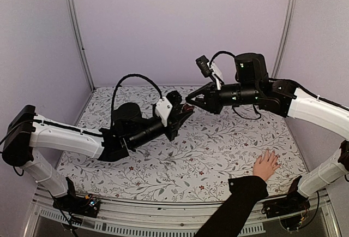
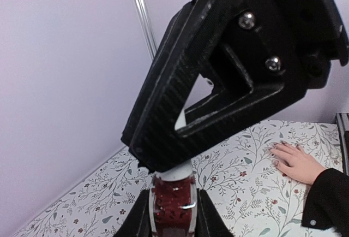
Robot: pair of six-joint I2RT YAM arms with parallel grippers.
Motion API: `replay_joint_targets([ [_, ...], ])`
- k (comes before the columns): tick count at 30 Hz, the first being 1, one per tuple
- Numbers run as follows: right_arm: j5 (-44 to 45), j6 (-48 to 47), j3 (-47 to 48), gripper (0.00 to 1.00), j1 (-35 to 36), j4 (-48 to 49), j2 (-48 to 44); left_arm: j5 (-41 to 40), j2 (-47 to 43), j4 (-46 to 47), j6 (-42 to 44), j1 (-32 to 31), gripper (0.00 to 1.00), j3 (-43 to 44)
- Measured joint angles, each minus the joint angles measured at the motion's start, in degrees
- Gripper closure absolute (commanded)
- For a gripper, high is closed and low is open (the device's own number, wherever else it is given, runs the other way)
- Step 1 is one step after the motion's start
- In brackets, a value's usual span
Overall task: Paint the nails
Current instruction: Unscrew the nail polish bottle.
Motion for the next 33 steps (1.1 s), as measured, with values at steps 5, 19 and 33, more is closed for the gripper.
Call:
replay_joint_targets([
  [5,-2.05,-2.43,0.00,1.00,-0.35,-0.11,0.00,1.68,0.00,-0.31,-0.52,0.04,1.00,0.24],
  [19,-9.86,-13.62,-0.17,1.00,-0.85,-6.49,-2.54,22.67,-0.02,-1.49,-6.84,3.34,1.00,0.48],
  [33,-16.17,-17.27,-1.14,1.00,-0.66,-8.07,-4.68,35.21,0.00,-0.07,-10.56,4.42,1.00,0.55],
])
